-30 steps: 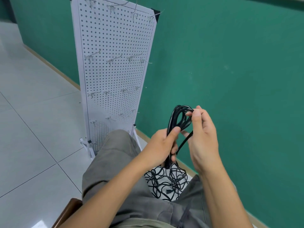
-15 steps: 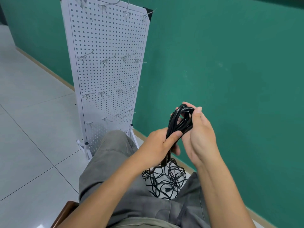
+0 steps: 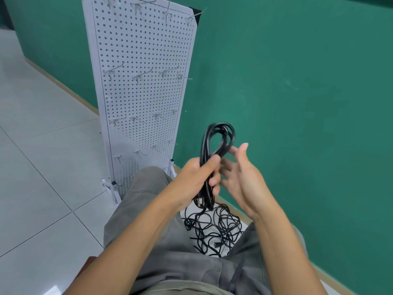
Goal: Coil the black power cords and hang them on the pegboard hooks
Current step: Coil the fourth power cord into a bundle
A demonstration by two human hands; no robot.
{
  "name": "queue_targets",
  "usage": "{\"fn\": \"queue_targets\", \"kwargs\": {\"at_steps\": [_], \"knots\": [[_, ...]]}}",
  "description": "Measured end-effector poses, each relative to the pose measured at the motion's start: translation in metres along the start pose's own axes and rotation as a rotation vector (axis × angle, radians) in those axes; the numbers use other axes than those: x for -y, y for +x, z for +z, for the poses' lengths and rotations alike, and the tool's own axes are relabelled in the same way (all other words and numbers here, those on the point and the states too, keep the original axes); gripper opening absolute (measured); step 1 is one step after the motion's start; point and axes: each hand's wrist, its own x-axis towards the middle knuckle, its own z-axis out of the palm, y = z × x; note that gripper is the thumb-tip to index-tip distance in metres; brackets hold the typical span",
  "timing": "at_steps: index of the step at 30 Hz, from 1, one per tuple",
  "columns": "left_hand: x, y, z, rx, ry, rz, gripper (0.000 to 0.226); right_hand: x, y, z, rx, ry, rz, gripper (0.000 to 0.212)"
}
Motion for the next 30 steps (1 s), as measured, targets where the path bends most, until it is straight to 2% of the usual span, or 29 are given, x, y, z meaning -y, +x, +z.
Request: {"fn": "queue_targets", "kwargs": {"at_steps": [5,9,11,15,18,20,23,27,30], "knots": [[-0.025,0.001,-0.023,-0.291,-0.129,0.09,0.035,-0.035,-0.009,0.006,0.217,-0.252,0.166,0.084],[-0.04,0.001,-0.041,-0.492,-0.171,0.163,0.039,-0.047,-0.012,0.01,0.273,-0.438,0.132,0.079],[-0.042,0.003,-0.049,-0.592,-0.126,0.19,0.041,-0.048,-0.013,0.008,0.268,-0.447,0.087,0.066],[-0.038,0.006,-0.064,-0.718,-0.077,0.201,0.039,-0.048,-0.015,0.008,0.258,-0.591,-0.032,0.018],[-0.03,0.007,-0.069,-0.748,0.069,0.174,0.048,-0.043,-0.018,0.01,0.243,-0.833,-0.15,0.013],[-0.026,0.008,-0.071,-0.734,0.167,0.165,0.047,-0.03,-0.023,0.015,0.197,-0.886,-0.2,0.023],[-0.021,0.008,-0.067,-0.651,0.22,0.156,0.039,-0.008,-0.03,0.022,0.157,-0.962,-0.303,0.034],[-0.016,0.006,-0.05,-0.517,0.275,0.129,0.044,0.019,-0.039,0.029,0.198,-1.001,-0.431,0.04],[-0.012,0.006,-0.035,-0.429,0.337,0.139,0.049,0.035,-0.041,0.029,0.229,-0.987,-0.405,0.03]]}}
